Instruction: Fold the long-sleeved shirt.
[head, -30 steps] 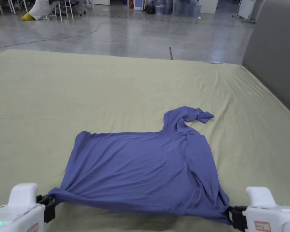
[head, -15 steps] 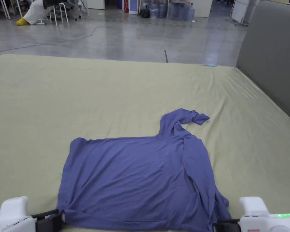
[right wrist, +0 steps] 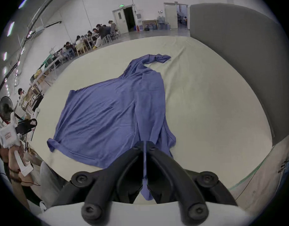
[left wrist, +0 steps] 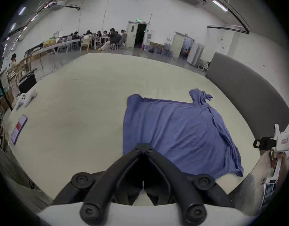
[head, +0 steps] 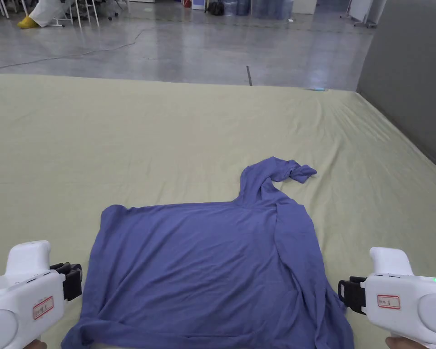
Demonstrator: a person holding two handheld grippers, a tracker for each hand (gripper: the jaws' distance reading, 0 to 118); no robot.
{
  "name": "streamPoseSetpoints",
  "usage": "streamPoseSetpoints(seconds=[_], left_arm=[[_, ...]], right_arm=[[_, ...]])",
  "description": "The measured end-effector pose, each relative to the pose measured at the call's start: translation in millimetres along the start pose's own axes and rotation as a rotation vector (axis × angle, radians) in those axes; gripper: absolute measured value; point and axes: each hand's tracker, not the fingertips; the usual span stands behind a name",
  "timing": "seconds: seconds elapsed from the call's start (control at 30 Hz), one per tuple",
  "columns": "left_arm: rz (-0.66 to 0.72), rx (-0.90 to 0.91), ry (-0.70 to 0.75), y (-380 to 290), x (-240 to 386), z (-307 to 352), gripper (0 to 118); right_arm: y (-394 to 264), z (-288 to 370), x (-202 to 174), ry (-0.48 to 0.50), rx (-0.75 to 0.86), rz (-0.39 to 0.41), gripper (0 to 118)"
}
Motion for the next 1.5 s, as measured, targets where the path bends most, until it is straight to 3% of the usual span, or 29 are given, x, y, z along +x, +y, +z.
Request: streamPoseSetpoints(seconds=[0.17, 0.27, 0.4, 0.43, 0.47, 0.5, 0.53, 0.8, 0.83, 0.87, 0.93, 0.97, 1.0, 1.03, 1.17, 1.23, 1.33, 1.5], left_arm=[[-0.029, -0.010, -0.013, 31.4, 21.0, -34.0, 0], [-0.044, -0.003, -0.019, 56.4, 33.7, -58.6, 0], [-0.056, -0.022, -0.015, 82.3, 39.3, -110.9, 0], [-0.058, -0.027, -0.010, 86.6, 41.6, -123.2, 0], [-0.060, -0.034, -0.006, 90.9, 38.3, -138.7, 0], [-0.061, -0.041, -0.004, 93.0, 38.9, -148.6, 0], [-0.057, -0.049, -0.001, 94.4, 39.7, -158.2, 0], [-0.033, -0.091, 0.014, 90.1, 34.0, -211.7, 0], [-0.032, -0.095, 0.022, 88.6, 33.9, -216.6, 0], [-0.032, -0.104, 0.028, 88.4, 31.7, -222.4, 0], [-0.038, -0.117, 0.042, 86.7, 31.1, -229.6, 0], [-0.035, -0.120, 0.049, 86.1, 31.0, -230.7, 0], [-0.033, -0.121, 0.049, 87.7, 31.9, -228.7, 0], [-0.023, -0.121, 0.047, 88.0, 31.7, -227.6, 0], [-0.006, -0.113, 0.044, 91.2, 29.5, -216.4, 0], [-0.011, -0.102, 0.039, 94.1, 30.1, -203.0, 0], [-0.007, -0.083, 0.033, 97.4, 24.7, -182.0, 0], [0.010, -0.044, 0.018, 94.3, 19.6, -133.5, 0]], right_arm=[[62.3, -28.5, -3.3, -0.016, 0.022, 0.031, 5], [143.9, -68.4, 1.9, -0.015, 0.050, 0.045, 5], [254.0, -160.7, 15.1, -0.087, 0.039, 0.037, 6], [279.5, -187.9, 19.8, -0.096, 0.031, 0.029, 18], [302.5, -215.3, 24.4, -0.108, 0.001, 0.008, 56], [321.1, -239.3, 28.3, -0.118, -0.019, -0.006, 87], [333.6, -260.7, 27.7, -0.121, -0.052, -0.019, 100], [386.5, -410.2, 55.0, -0.223, -0.187, -0.098, 98], [387.0, -418.5, 54.5, -0.230, -0.196, -0.099, 92], [387.1, -426.2, 53.5, -0.240, -0.198, -0.099, 79], [387.7, -441.3, 50.1, -0.272, -0.241, -0.074, 74], [384.7, -443.9, 43.8, -0.319, -0.256, -0.035, 52], [386.0, -441.0, 37.1, -0.334, -0.242, -0.019, 16], [387.5, -438.5, 31.9, -0.324, -0.252, -0.012, 8], [389.9, -408.8, 14.5, -0.358, -0.197, 0.014, 8], [390.8, -384.5, 7.7, -0.258, -0.150, 0.002, 8], [388.6, -320.6, -13.9, -0.208, -0.052, 0.035, 8], [336.4, -168.1, -58.6, -0.076, 0.139, 0.179, 8]])
